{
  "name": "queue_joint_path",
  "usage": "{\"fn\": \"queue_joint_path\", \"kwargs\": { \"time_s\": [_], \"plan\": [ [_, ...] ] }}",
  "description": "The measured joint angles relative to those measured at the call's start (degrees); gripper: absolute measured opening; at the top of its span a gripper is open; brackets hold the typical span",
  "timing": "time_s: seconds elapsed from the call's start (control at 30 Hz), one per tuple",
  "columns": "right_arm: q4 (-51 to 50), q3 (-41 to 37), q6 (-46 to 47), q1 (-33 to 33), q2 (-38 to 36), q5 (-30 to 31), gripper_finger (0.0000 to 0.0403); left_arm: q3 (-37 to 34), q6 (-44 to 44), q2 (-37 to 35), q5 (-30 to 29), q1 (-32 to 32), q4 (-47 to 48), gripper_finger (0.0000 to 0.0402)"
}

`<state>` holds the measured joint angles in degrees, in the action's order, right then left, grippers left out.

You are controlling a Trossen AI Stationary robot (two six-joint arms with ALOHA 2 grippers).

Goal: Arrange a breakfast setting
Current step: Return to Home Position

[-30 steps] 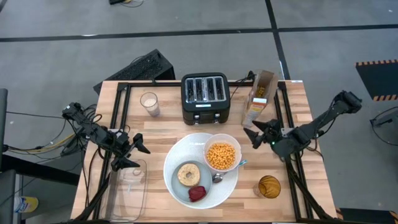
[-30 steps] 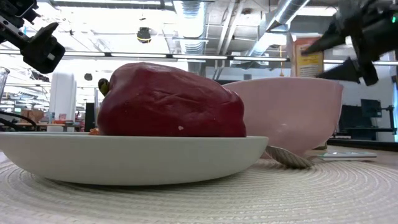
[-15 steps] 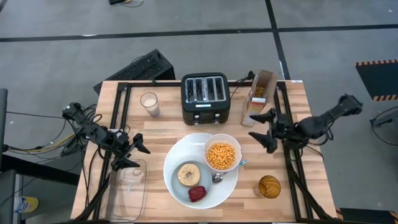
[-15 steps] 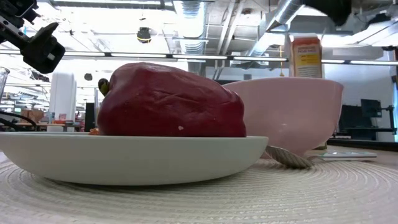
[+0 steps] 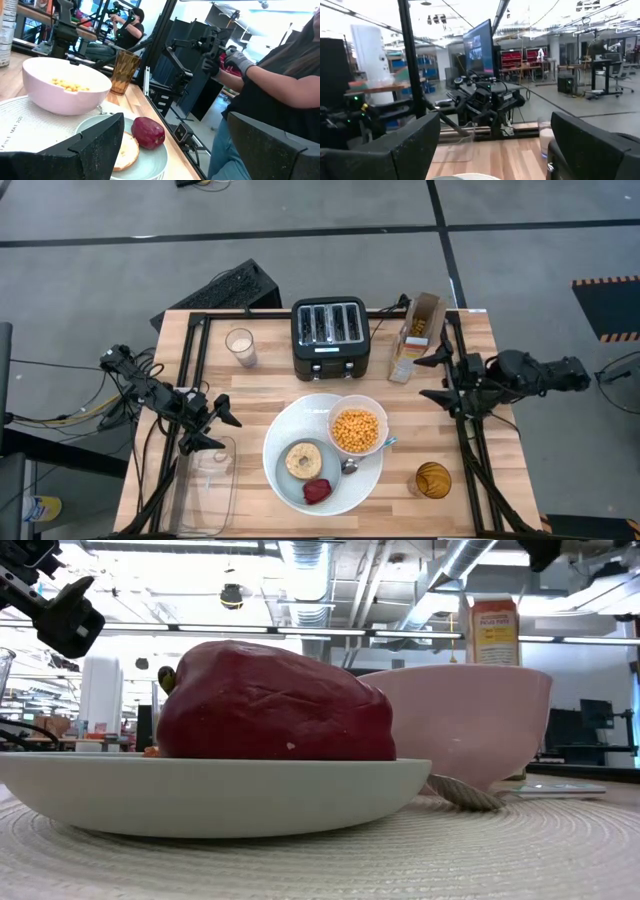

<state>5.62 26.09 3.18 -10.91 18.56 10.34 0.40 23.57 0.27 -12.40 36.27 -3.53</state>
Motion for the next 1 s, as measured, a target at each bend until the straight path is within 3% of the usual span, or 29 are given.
{"fn": "queue_joint_path", "kwargs": {
  "time_s": [0.3,0.57,0.77,1.0],
  "plan": [
    [-1.90,-5.20,-0.67,0.02,-8.01,-4.11,0.0399,0.00,0.00,0.00,0.00,0.00,-0.02,0.0340],
    [7.13,-14.58,0.96,0.00,-14.09,-11.27,0.0399,0.00,0.00,0.00,0.00,0.00,0.00,0.0340],
    [7.19,-18.98,4.33,0.00,-17.46,-11.57,0.0399,0.01,0.00,0.00,0.00,0.01,-0.01,0.0340],
    [7.93,-22.65,5.44,0.04,-18.45,-7.79,0.0399,0.02,0.00,0.00,0.00,0.00,-0.01,0.0340]
  ]
}}
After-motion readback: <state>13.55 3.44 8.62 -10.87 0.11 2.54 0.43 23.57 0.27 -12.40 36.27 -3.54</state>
